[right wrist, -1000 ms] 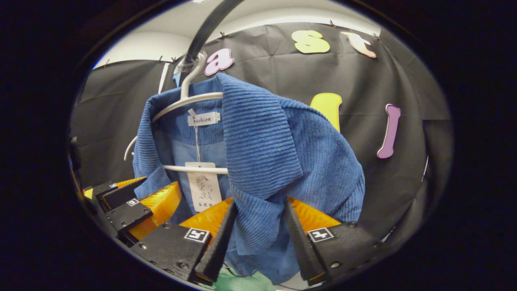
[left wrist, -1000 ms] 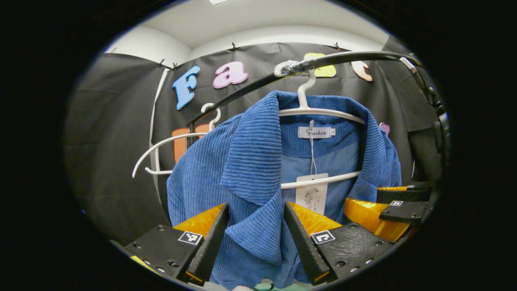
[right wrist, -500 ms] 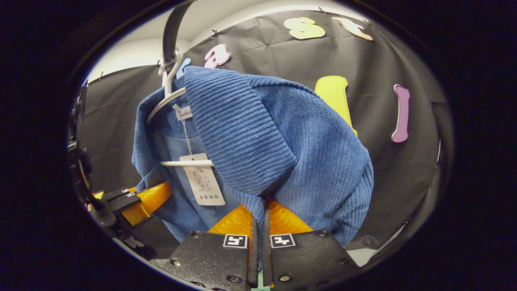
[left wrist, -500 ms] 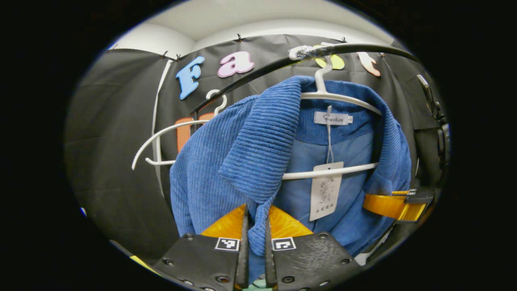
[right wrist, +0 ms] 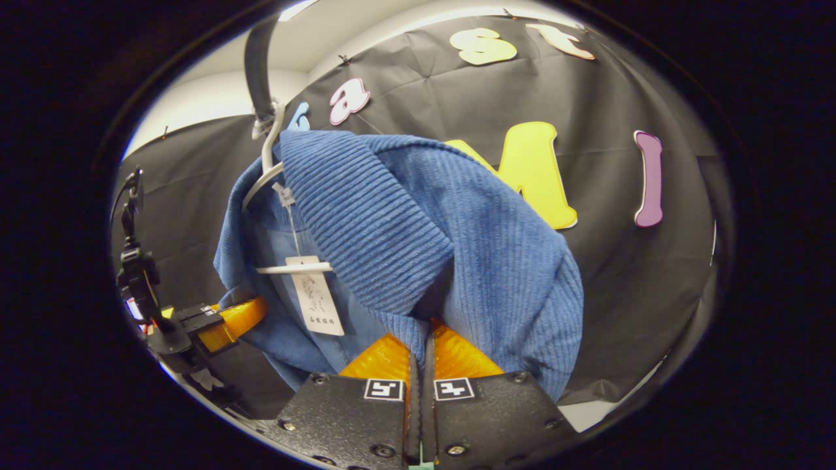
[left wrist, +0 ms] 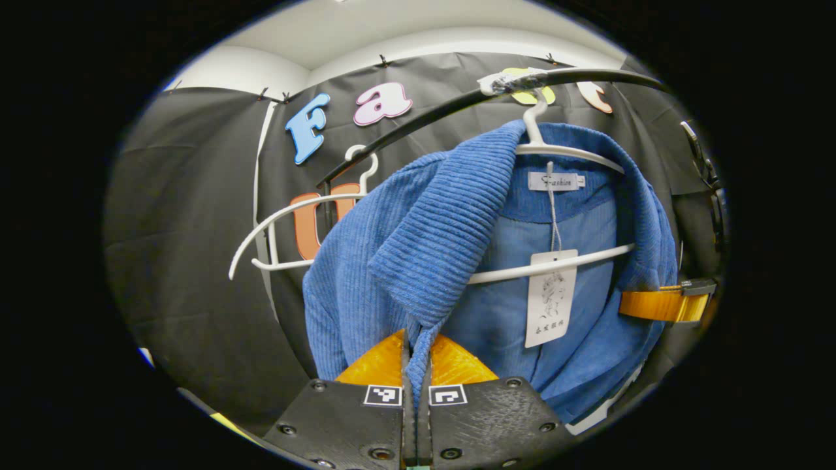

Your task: Grasp the clothes on the hanger with both hands and then place them into the laundry hamper below.

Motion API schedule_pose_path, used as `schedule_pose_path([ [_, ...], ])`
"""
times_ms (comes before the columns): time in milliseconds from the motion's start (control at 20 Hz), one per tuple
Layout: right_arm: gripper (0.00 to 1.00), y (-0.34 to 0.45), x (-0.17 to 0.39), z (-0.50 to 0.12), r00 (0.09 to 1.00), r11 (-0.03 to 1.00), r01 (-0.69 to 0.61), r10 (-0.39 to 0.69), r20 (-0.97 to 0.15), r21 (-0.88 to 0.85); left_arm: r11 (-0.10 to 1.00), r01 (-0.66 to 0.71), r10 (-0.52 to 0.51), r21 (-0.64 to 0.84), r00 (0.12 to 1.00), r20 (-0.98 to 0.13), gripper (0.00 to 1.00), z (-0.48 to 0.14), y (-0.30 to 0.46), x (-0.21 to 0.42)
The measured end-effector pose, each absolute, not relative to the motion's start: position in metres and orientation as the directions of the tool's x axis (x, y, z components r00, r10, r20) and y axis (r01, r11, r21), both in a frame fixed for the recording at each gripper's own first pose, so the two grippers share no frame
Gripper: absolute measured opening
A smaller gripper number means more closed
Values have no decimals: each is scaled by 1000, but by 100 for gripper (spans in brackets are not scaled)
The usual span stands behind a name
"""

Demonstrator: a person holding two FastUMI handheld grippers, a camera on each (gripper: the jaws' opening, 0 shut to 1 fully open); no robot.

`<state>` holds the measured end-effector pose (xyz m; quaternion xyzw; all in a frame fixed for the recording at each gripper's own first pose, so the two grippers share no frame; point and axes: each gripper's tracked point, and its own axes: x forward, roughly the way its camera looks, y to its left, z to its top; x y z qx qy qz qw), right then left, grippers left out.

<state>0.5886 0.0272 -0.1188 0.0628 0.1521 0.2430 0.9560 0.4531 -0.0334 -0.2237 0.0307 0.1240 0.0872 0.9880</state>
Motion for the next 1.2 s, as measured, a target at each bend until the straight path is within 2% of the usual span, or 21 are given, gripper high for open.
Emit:
schedule_pose_path([
  [350,5,-8,603,-101,872,901,-388,426,-239,192,970,-218,238,111,945,-224,1,-205,-4,450],
  [400,5,-12,603,-99,874,901,-387,427,-234,199,969,-220,240,108,945,-221,5,-204,-2,449],
  [500,5,-21,606,-91,879,901,-378,421,-224,212,967,-231,249,103,945,-215,1,-199,4,450],
  [600,5,-28,608,-84,884,901,-371,417,-211,226,966,-238,255,105,944,-209,5,-195,10,453],
  [700,5,-36,610,-73,893,904,-360,405,-195,229,963,-246,263,109,944,-199,5,-188,16,454],
  [750,4,-41,613,-66,899,908,-355,397,-184,223,961,-252,270,112,943,-194,1,-184,21,456],
  [800,4,-44,615,-61,903,910,-351,391,-176,220,961,-254,272,110,944,-188,5,-179,24,457],
  [850,4,-47,619,-58,905,912,-348,388,-173,219,961,-254,270,105,944,-188,1,-177,26,460],
  [900,4,-48,620,-56,907,913,-345,384,-172,216,961,-255,271,106,944,-186,5,-174,28,461],
  [950,4,-49,621,-53,909,915,-343,381,-171,212,959,-261,277,112,945,-173,1,-169,32,461],
  [1200,4,-49,614,-46,887,890,-395,434,-155,228,956,-272,287,107,944,-164,5,-156,48,470],
])
